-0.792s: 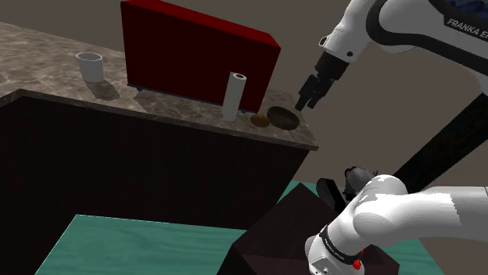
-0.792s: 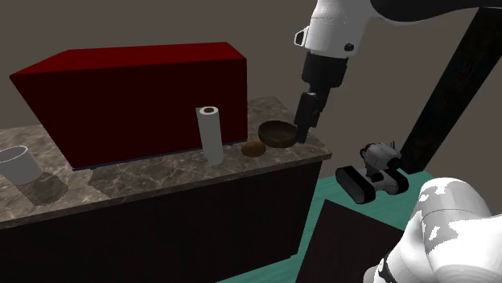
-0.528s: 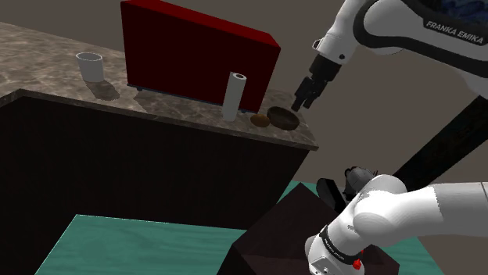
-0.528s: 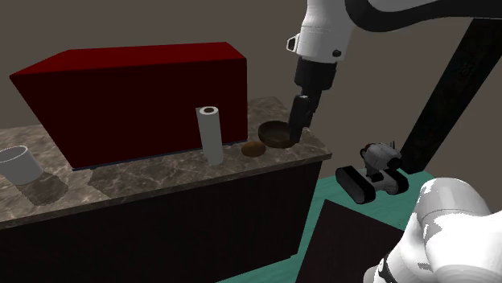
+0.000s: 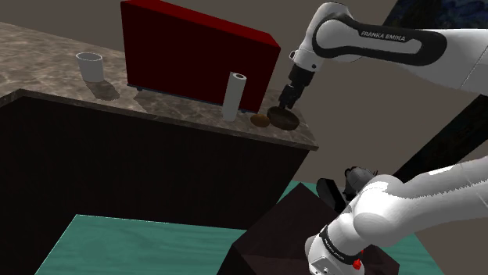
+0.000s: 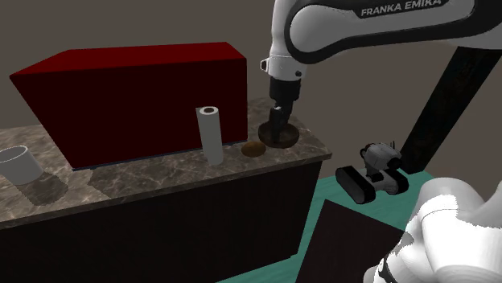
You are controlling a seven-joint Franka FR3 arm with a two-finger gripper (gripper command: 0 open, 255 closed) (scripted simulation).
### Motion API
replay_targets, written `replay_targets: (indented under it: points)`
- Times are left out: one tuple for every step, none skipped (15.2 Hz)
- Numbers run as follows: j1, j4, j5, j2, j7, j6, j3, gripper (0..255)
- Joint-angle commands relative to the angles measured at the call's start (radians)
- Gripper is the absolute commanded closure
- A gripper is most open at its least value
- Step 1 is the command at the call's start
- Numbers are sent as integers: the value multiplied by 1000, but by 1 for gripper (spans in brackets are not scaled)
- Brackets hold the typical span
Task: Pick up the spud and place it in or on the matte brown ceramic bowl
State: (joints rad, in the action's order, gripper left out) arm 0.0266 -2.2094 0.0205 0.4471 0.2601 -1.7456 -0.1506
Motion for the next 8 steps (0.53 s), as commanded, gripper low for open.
replay_targets:
  points:
    - [1,29,-10,-74,52,-32,-22,0]
    - [1,45,-13,-110,76,-46,-31,0]
    - [1,62,-14,-148,99,-60,-40,0]
    - [2,80,-16,-185,122,-73,-48,0]
    - [2,100,-16,-223,145,-85,-55,0]
    - [1,121,-16,-261,167,-96,-62,0]
    - [0,143,-15,-300,190,-106,-68,0]
    - [-1,167,-14,-339,212,-116,-74,0]
